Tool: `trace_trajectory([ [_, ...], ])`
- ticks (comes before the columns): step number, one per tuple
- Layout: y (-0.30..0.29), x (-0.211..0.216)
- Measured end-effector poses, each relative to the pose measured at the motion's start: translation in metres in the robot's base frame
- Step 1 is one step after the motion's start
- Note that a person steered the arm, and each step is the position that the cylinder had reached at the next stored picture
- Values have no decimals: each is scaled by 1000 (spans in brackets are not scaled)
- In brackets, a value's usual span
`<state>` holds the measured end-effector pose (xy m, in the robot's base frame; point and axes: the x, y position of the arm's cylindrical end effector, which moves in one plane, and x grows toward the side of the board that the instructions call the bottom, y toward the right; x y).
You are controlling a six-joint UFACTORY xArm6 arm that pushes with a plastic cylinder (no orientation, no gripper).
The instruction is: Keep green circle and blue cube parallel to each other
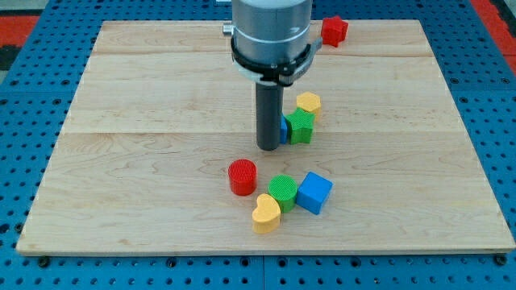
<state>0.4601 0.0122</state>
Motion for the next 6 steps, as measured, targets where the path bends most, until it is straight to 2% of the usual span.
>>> trace_trajectory([
  [1, 66, -1],
  [2, 163, 12],
  [3, 200, 43],
  [4, 153, 100],
  [6, 115, 115],
])
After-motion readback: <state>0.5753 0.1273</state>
